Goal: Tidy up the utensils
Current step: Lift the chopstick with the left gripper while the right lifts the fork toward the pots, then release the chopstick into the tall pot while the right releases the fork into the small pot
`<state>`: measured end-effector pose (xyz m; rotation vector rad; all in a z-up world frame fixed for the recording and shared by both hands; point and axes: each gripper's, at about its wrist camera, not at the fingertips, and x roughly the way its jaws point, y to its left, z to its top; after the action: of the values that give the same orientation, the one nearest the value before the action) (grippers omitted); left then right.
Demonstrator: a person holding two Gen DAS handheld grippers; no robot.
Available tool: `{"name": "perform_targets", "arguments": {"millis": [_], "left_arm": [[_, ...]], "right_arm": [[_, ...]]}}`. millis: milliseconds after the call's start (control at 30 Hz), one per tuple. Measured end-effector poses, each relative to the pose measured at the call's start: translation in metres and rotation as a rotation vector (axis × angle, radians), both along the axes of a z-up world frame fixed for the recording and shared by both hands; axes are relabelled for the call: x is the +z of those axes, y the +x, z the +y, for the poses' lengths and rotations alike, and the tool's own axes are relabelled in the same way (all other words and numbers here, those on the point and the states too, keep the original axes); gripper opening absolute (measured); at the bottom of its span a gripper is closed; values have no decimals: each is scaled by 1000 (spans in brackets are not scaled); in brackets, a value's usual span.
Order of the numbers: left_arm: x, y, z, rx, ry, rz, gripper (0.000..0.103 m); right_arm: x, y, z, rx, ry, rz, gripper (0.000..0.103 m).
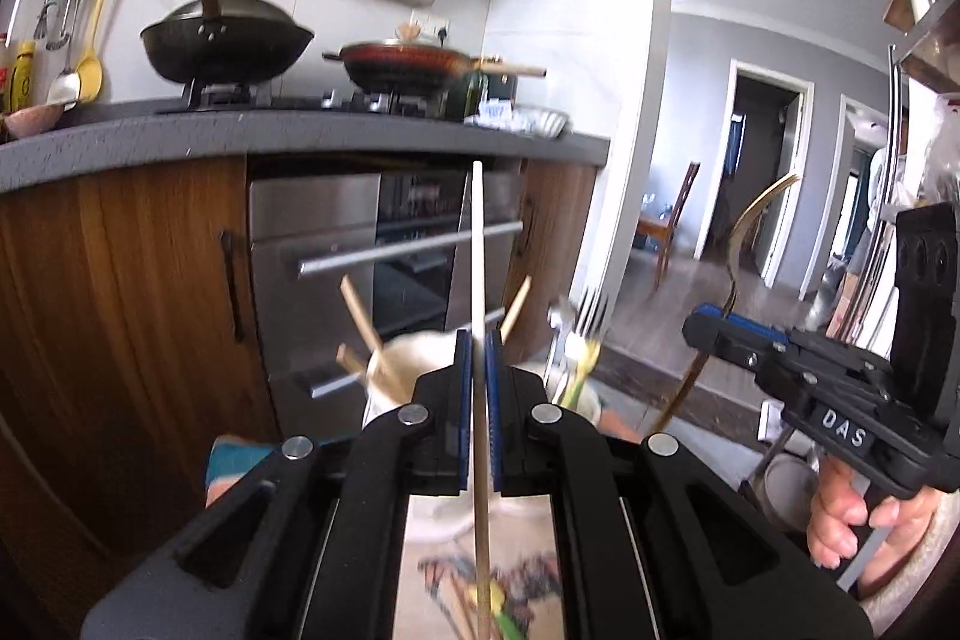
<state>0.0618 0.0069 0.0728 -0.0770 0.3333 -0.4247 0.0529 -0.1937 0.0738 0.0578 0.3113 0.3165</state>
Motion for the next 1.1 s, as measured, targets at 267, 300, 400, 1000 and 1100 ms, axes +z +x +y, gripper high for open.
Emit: {"name": "perform_targets", "arguments": {"millis": [267,300,400,1000,1100], "left_arm": [[17,57,-6,56,-101,-105,4],[15,63,-7,67,-101,-106,4],[9,73,-11,91,-91,-118,4],[-22,74,-43,127,89,-174,4],[-26,71,-42,128,100,-156,6]], "right_arm": [[16,32,-9,-7,79,-21,6],[17,38,-9,-8,85,-22,6],[14,51,-9,-28,86,-31,6],[-46,84,-4,-49,53,77,6],[-54,87,3,-39,33,108,7]]}}
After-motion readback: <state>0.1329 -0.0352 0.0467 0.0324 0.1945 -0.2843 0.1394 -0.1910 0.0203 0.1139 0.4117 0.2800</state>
